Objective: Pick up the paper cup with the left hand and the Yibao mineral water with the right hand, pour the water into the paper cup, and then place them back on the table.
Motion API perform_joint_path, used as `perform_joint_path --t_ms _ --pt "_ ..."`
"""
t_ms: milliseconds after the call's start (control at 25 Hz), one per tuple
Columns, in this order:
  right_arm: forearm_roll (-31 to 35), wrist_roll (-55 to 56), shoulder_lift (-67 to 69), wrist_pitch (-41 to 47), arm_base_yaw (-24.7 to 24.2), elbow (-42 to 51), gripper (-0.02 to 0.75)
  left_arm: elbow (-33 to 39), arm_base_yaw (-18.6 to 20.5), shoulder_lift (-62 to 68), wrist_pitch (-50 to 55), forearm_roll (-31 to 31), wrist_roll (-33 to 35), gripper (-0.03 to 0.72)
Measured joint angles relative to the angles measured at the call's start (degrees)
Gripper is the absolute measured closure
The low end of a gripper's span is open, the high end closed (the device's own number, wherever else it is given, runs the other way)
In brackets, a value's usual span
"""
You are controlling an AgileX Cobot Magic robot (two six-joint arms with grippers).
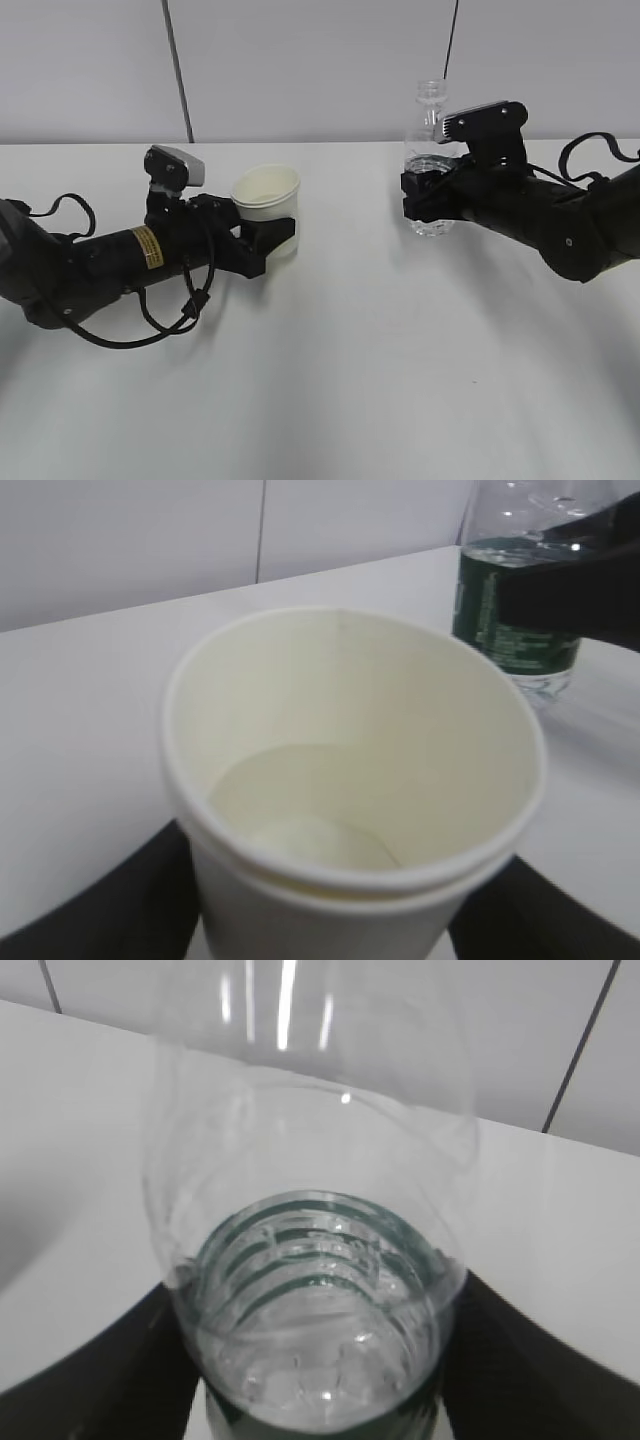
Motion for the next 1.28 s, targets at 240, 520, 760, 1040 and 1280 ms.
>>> perform_joint_path --t_ms 240,520,760,1040,1280 --pt "-3.72 2.68 0.58 -1.02 0.0 0.0 0.251 0.0 3.59 0.0 1.22 0.81 0.0 0.246" --pt "-5.23 3.49 0.62 -2.28 0.0 0.0 0.251 0.0 6.78 0.0 2.71 1.05 0.0 0.246" --pt "-5.38 3.61 0.62 -2.38 0.0 0.0 0.251 0.0 9.36 0.0 2.93 1.25 0.16 0.246" --pt "-5.48 3.73 0.62 -2.44 0.0 0.0 0.251 0.0 10.46 0.0 5.9 1.54 0.66 0.246" --pt "-5.48 4.48 0.62 -2.84 0.0 0.0 0.251 0.0 10.54 0.0 5.99 1.59 1.3 0.246"
